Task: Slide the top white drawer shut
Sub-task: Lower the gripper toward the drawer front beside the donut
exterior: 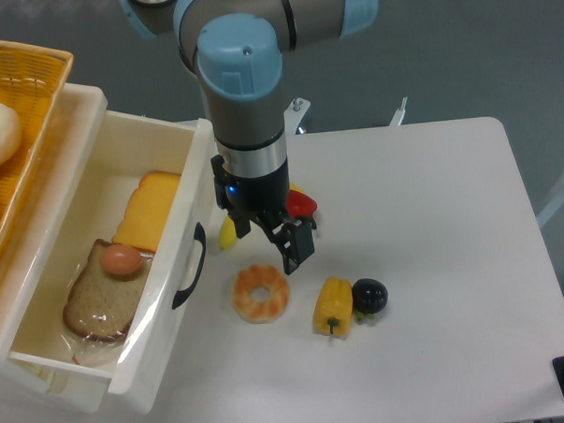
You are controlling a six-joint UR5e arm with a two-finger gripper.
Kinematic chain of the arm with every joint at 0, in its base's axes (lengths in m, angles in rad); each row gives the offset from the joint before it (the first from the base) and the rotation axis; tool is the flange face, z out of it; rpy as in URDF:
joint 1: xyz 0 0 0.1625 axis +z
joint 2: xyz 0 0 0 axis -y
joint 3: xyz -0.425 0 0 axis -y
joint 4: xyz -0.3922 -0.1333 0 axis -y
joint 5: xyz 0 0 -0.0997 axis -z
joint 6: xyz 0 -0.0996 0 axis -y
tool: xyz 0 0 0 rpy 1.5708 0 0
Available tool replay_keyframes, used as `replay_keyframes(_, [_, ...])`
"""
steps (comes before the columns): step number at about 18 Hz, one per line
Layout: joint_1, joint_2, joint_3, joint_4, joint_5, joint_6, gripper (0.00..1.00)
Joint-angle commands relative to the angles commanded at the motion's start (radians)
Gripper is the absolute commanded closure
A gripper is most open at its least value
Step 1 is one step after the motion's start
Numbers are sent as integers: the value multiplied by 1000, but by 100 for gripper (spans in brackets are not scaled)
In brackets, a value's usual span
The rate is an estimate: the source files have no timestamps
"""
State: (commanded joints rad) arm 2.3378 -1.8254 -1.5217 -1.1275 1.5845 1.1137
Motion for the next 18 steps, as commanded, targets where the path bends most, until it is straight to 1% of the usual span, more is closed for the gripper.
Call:
replay_keyframes(3, [-2, -6, -9, -2, 47, -11, 0])
replay_keyframes(5, [-3, 0, -34, 0, 78, -67, 0])
replay_keyframes(7, [-6, 3, -37, -2, 97, -142, 0])
replay_keyframes(10, [-9, -6, -40, -3, 103, -210, 0])
replay_keyframes(12, [-6, -20, -34, -2, 106, -268, 0])
replay_keyframes(15, [8, -52, -8, -2, 100, -421, 0])
replay_keyframes(18, [5, -77, -3, -2, 100, -456, 0])
